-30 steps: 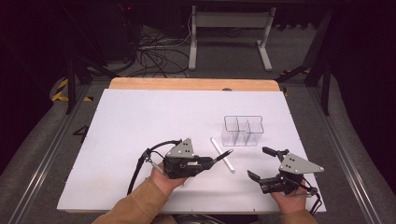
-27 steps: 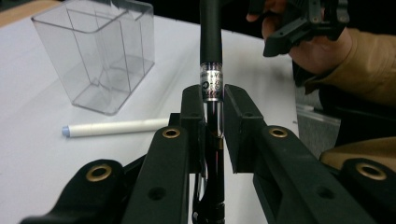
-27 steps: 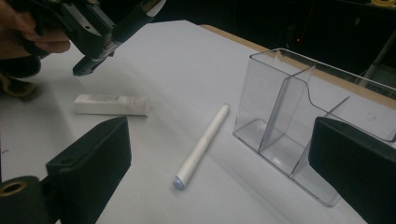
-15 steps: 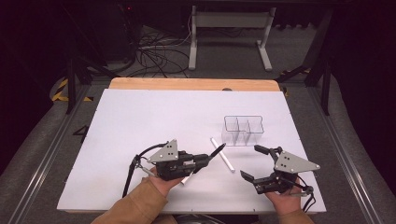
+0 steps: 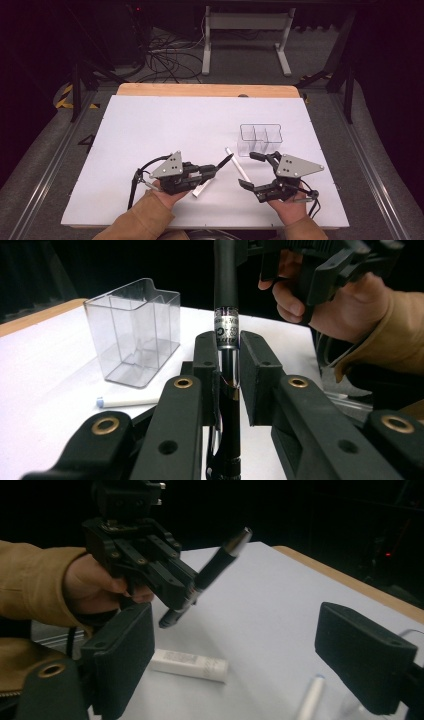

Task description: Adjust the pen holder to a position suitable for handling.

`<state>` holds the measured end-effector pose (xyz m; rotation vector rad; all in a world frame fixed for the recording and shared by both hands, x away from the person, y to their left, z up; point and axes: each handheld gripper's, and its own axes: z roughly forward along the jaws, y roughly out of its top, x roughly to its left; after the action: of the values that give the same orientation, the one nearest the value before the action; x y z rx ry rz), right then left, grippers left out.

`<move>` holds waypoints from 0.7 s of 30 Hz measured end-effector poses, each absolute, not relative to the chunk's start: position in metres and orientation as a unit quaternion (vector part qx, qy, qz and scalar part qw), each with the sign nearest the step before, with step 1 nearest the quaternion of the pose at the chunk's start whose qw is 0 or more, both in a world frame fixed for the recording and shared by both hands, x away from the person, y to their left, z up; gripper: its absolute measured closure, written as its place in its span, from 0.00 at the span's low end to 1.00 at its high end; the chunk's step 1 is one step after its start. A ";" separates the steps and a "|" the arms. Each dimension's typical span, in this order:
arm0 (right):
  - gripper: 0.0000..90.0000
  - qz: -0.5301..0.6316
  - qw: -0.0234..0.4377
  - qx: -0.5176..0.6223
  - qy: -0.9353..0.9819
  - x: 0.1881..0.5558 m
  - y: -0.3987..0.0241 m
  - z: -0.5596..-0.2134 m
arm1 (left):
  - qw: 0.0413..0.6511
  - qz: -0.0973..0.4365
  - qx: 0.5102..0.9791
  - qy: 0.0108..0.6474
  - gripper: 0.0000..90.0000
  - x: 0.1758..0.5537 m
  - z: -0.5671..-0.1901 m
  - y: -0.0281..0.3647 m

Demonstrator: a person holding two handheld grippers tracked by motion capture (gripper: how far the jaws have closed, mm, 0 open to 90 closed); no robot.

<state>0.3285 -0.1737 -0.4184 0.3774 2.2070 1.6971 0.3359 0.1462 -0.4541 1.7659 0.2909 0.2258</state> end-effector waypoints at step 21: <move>0.50 0.594 0.101 0.118 0.789 0.345 -0.134 -0.418 | 0.610 0.095 0.777 0.124 0.88 0.335 -0.457 0.142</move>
<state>0.3446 -0.1345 -0.4178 0.3496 2.3328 1.7548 0.3353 0.1421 -0.4570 1.7941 0.2861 0.2191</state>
